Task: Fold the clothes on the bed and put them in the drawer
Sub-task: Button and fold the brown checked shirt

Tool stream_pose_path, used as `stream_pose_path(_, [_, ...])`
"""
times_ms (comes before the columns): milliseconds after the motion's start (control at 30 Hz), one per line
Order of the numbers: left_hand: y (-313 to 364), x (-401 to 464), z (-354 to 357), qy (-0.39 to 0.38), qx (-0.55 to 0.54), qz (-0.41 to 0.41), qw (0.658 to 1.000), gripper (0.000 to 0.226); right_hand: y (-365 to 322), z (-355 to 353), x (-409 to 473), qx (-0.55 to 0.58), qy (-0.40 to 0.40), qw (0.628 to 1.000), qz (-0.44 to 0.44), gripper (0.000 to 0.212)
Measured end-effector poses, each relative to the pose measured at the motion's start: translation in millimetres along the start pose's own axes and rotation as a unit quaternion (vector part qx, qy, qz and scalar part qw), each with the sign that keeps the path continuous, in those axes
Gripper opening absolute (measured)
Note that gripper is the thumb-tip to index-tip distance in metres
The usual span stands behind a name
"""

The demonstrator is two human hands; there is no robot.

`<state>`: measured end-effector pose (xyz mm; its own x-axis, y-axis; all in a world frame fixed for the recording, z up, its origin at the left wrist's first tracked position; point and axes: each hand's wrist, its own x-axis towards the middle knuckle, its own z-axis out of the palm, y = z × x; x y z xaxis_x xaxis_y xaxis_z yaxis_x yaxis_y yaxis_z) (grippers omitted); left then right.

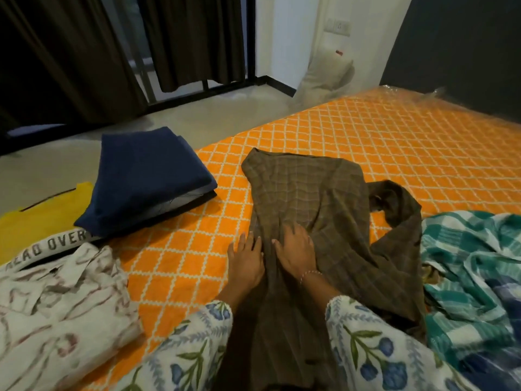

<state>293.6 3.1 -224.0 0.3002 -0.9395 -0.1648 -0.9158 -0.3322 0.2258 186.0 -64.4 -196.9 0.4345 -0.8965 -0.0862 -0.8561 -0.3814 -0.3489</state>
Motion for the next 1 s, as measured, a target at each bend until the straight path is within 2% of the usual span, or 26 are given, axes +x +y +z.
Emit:
stream_pose_path(200, [-21.4,98.1,-2.0,-0.024,-0.107,0.006,0.994,0.061,-15.9,-1.0,123.7,0.091,-0.038,0.995,-0.011,0.045])
stream_pose_path(267, [-27.3,132.5,-1.9,-0.028,-0.109,0.000,0.994,0.067,-25.7,1.6,159.0,0.129,-0.050,0.990,-0.025,0.045])
stream_pose_path(333, [-27.9,167.7,0.5,-0.032,-0.077,-0.001,0.997,0.062,-31.0,6.1,191.0,0.155,-0.054,0.986,-0.042,0.045])
stream_pose_path(400, [-25.3,197.1,-1.1,-0.027,-0.056,0.007,0.998,0.066,-29.5,11.9,218.9,0.183,-0.038,0.981,-0.051,0.047])
stream_pose_path(467, [-22.8,226.8,1.7,-0.011,-0.137,-0.027,0.990,0.068,-22.9,11.2,239.6,0.212,-0.029,0.976,-0.041,0.059])
stream_pose_path(533, [-16.6,251.8,-3.6,0.050,-0.275,-0.076,0.957,0.060,-16.8,3.9,253.2,0.282,-0.034,0.959,0.000,0.077])
stream_pose_path(600, [-4.8,272.5,-14.2,0.105,-0.302,-0.021,0.947,0.065,-10.8,-3.9,266.1,0.356,-0.038,0.934,0.024,0.072])
stream_pose_path(633, [1.4,281.7,-22.2,0.117,-0.258,0.042,0.958,0.068,-4.0,-5.7,272.5,0.411,-0.036,0.910,0.034,0.058])
stream_pose_path(700, [7.3,295.8,-37.5,0.124,-0.075,0.158,0.977,0.071,16.0,-8.1,279.2,0.564,0.001,0.819,0.102,0.029])
stream_pose_path(733, [5.6,305.0,-38.0,0.113,-0.008,0.180,0.977,0.071,31.8,-5.9,282.6,0.619,0.030,0.769,0.157,0.023])
stream_pose_path(767, [2.8,312.0,-36.9,0.110,-0.004,0.161,0.981,0.071,47.9,-6.1,283.4,0.650,0.056,0.727,0.211,0.025])
stream_pose_path(833, [-0.6,317.6,-34.0,0.141,-0.165,0.043,0.975,0.067,77.3,-2.5,286.8,0.665,0.065,0.685,0.292,0.032])
stream_pose_path(867, [-3.7,323.1,-30.5,0.147,-0.269,-0.032,0.951,0.065,85.6,-0.3,289.6,0.662,0.059,0.678,0.315,0.037])
stream_pose_path(933, [-2.4,330.0,-32.6,0.106,-0.407,-0.155,0.894,0.059,88.5,1.0,298.9,0.646,0.052,0.680,0.344,0.043])
stream_pose_path(1000, [0.8,346.9,-35.1,0.041,-0.489,-0.195,0.849,0.040,89.5,-2.6,308.8,0.655,0.040,0.666,0.354,0.029])
